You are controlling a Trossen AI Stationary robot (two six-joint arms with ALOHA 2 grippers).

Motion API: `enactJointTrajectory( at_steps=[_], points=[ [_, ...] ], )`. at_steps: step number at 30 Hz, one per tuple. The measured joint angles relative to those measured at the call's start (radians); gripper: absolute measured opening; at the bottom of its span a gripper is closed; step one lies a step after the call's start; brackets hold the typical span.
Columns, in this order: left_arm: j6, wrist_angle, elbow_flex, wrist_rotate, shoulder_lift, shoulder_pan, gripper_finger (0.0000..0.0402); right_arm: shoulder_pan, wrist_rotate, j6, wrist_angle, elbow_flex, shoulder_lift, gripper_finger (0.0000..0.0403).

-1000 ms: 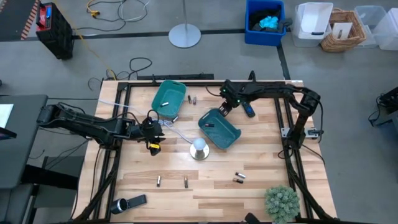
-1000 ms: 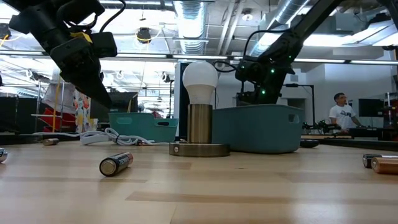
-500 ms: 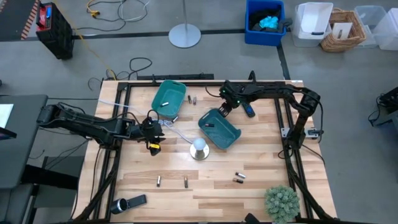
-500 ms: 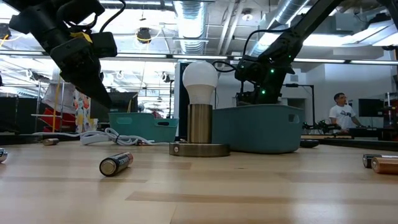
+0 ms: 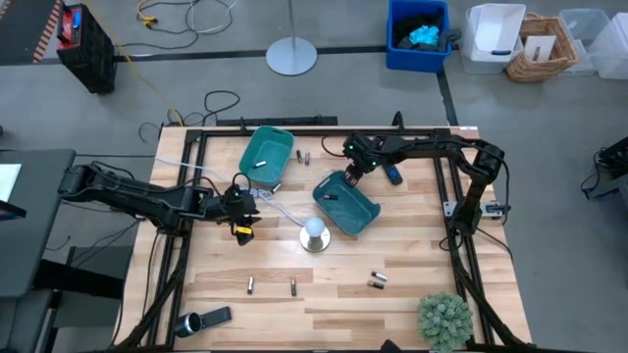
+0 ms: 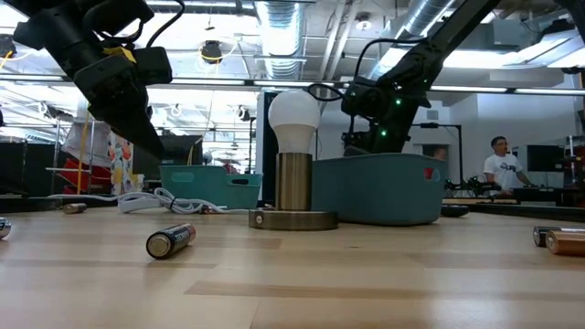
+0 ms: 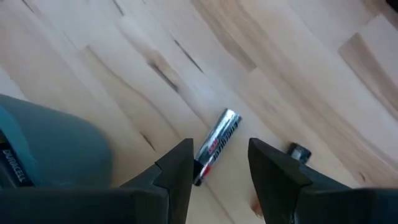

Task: Sort batteries
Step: Put the silver battery into the green bin

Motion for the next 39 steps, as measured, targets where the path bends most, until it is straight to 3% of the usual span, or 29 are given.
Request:
enactJointTrajectory(
  at_steps=[12, 19, 31, 39],
  points=[
    [0.0, 0.002, 0.0, -0.011, 0.0, 0.0, 0.0093, -0.001, -0.017, -0.002, 0.005, 0.003, 0.07, 0.0187],
    [-0.009, 0.002, 0.0, -0.011, 0.0, 0.0, 0.0093, 0.009, 0.033, 0.007, 0.03, 0.004, 0.102, 0.0184],
    [-0.005, 0.002, 0.0, -0.016, 0.0, 0.0, 0.0093, 0.008, 0.035, -0.034, 0.015, 0.038, 0.107, 0.0073],
    [-0.005, 0.002, 0.0, -0.018, 0.0, 0.0, 0.0093, 0.008, 0.034, -0.038, 0.015, 0.038, 0.101, 0.0056]
  ],
)
